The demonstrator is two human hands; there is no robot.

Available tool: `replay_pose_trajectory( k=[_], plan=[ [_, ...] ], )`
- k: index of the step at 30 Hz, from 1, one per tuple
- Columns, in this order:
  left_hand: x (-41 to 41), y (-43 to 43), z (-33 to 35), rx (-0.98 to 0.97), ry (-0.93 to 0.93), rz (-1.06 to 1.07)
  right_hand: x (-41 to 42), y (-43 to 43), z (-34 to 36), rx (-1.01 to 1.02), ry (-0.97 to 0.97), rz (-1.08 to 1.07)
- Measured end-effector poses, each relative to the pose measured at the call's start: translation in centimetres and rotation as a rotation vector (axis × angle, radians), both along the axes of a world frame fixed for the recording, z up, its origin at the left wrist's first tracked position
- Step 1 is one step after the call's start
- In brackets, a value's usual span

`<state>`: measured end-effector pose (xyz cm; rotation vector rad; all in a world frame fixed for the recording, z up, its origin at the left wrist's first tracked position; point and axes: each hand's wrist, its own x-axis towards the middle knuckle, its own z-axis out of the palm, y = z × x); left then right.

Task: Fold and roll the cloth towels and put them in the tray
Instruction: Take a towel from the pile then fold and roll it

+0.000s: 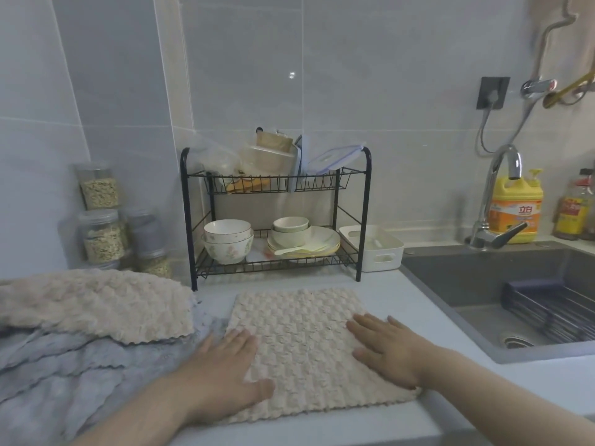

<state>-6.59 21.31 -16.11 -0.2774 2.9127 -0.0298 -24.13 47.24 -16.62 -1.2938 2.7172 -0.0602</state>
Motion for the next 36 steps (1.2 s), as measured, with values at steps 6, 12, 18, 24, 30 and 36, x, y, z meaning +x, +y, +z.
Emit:
replay_pose_trajectory(
  k=[6, 12, 18, 24, 30, 36],
  plan=[
    [-7.7, -4.4, 2.0, 0.323, 0.367, 0.168, -4.8, -4.1, 1.1, -0.470, -0.023, -0.260],
    [-13.3, -8.3, -1.3, 0.263, 0.407, 0.253, -10.0, -8.1, 0.2, -0.125, 0.088, -0.251],
    [-14.5, -9.3, -1.8, 0.213, 0.510, 0.286, -11.7, -8.3, -0.4, -0.260, 0.044, -0.342],
    [-13.9, -8.5, -0.2, 0.352, 0.631, 0.311, -10.8, -7.1, 1.3, -0.683, -0.105, -0.390],
    [-10.2, -7.0, 3.8, 0.418, 0.684, 0.269, -8.3, -3.9, 3.5, -0.834, -0.126, -0.352],
    [-4.6, -4.6, 4.1, 0.506, 0.699, 0.244, -3.6, 0.2, 4.4, -0.871, -0.167, -0.363]
  ],
)
